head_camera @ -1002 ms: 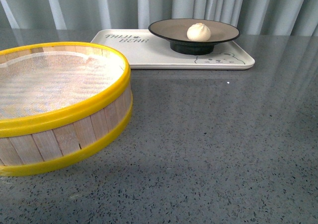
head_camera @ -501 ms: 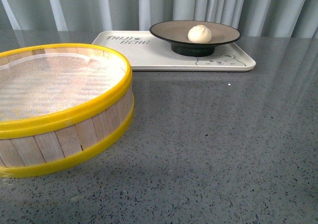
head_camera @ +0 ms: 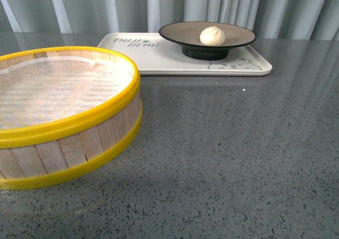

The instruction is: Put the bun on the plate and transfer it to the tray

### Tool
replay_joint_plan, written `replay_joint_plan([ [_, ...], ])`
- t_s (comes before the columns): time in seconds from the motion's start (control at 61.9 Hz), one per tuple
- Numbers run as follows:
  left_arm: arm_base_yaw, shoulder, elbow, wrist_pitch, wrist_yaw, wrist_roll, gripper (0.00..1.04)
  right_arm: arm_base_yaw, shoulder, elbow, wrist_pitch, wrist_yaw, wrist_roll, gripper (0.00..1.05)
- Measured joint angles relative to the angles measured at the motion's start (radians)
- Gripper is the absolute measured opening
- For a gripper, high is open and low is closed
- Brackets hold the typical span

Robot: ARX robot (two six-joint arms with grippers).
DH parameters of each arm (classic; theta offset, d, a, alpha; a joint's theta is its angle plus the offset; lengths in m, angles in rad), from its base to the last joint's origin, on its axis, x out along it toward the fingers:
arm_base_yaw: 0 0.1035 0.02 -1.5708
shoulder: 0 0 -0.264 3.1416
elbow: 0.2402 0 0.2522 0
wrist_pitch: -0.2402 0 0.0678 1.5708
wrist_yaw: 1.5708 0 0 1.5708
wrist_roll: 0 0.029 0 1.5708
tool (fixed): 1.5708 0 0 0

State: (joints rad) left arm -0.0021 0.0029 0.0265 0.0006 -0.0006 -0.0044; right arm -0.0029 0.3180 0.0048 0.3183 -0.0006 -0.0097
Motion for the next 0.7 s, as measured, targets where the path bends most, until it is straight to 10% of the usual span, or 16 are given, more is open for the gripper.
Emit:
replay_joint_plan([
  [0.695, 0.000, 0.000, 0.000, 0.000, 0.000, 0.000, 0.98, 0.000, -0.314, 0.001, -0.315, 0.000, 0.000, 0.02],
])
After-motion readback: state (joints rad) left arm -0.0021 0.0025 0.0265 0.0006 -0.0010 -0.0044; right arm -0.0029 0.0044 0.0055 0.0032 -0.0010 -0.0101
